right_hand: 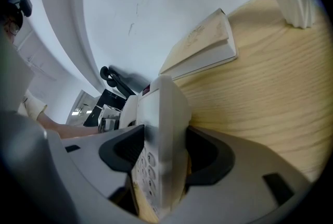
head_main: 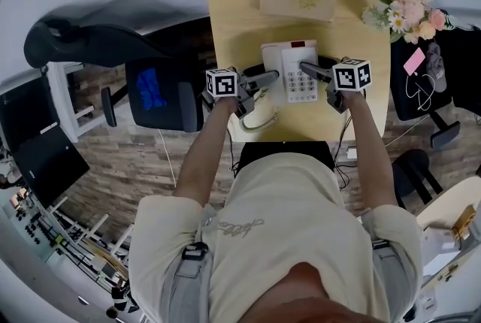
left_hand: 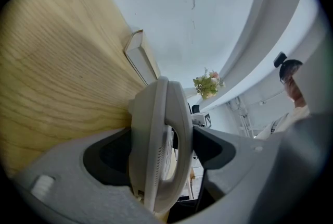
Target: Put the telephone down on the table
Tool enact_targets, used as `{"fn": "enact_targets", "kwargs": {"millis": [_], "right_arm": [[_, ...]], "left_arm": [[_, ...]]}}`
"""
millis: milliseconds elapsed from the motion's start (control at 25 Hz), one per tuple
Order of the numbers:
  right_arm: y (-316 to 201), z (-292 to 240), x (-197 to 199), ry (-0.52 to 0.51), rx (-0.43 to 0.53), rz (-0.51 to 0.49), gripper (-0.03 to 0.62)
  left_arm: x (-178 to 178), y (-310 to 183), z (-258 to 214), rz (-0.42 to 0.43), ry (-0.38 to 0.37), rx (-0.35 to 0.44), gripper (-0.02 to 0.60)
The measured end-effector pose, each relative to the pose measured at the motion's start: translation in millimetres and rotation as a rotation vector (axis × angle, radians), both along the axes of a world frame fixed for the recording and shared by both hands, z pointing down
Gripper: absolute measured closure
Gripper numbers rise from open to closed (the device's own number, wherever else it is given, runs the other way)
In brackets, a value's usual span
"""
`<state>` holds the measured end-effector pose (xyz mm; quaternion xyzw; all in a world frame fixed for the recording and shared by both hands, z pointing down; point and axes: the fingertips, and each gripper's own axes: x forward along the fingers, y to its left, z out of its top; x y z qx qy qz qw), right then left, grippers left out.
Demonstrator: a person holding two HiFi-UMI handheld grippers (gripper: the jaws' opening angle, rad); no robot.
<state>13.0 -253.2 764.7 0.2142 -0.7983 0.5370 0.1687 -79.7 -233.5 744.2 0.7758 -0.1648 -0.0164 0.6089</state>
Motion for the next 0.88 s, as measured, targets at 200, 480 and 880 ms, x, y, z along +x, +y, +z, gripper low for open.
{"fn": "enact_targets", "kwargs": {"millis": [200,480,880], "right_arm": [[-0.9,3.5,0.2,0.001,-0.024,0.003,0.355],[-1.3,6.7,0.7,-0.002,-0.048,0.011,0.355],[-5.3,5.2,2.0,0.058,-0.062,0.023,0.352]], "left_arm": [[-0.3,-1.8,5.1,0.014,-0.006,-0.030,0.219],[1.2,-3.1,6.3,0.050,-0.014,-0.068,0.219],[-0.4,-1.6,6.9,0.105,-0.107,-0.119,0.219]]}}
